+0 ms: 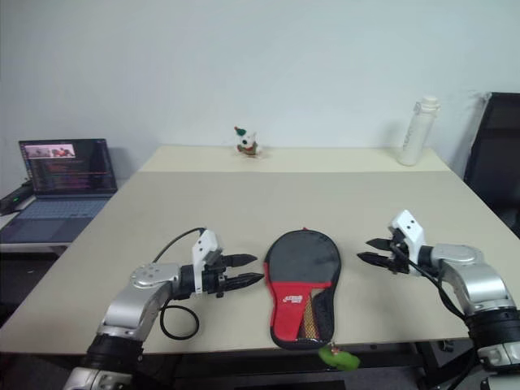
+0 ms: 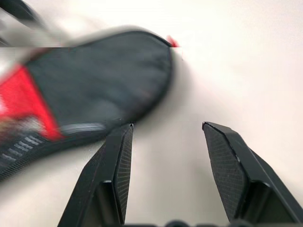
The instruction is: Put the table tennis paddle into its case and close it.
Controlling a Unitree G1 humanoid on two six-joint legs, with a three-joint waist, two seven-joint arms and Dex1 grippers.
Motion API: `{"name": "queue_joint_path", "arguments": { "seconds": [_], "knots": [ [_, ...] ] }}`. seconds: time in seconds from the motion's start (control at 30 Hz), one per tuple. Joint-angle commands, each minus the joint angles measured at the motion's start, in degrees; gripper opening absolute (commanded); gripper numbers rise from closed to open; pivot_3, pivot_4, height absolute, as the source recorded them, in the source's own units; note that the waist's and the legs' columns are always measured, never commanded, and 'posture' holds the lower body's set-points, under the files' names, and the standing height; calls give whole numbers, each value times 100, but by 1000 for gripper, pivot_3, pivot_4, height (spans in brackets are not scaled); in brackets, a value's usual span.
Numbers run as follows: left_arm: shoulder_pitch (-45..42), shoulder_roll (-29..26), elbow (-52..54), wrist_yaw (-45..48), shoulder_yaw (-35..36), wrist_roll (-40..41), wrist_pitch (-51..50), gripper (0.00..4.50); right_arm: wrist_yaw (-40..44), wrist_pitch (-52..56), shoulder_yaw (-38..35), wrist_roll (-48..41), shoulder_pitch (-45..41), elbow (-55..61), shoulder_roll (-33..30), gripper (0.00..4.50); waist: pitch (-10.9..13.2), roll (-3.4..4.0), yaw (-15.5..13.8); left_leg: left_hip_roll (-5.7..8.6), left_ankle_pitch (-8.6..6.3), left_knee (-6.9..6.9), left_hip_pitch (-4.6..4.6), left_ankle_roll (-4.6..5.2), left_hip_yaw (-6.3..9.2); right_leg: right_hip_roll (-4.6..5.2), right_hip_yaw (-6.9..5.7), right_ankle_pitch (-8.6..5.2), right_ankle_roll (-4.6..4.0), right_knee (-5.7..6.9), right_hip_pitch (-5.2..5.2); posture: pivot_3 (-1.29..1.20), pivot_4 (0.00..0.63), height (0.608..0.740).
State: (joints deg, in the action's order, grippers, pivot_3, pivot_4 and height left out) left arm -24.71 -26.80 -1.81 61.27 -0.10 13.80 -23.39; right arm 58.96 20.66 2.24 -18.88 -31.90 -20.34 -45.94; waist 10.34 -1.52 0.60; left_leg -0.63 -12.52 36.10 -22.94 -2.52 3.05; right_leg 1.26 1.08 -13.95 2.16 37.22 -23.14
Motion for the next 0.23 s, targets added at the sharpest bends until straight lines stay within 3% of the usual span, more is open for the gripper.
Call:
{"name": "queue_joint_path", "arguments": {
  "seconds": [0.03,0.23],
  "knots": [
    [9,-7,512,-337,23,153,-175,2880,158,-588,-210,278,-244,-504,-208,2535,0,1,2,0,0,0,1,0,-4,0,3,1,-1,0,0,0,150,740],
    [246,-8,384,-738,56,102,-8,2880,78,-342,-372,270,72,2,-280,2535,1,4,79,-11,0,-9,3,0,-4,-9,4,-1,-8,1,-6,0,150,740]
  ]
}}
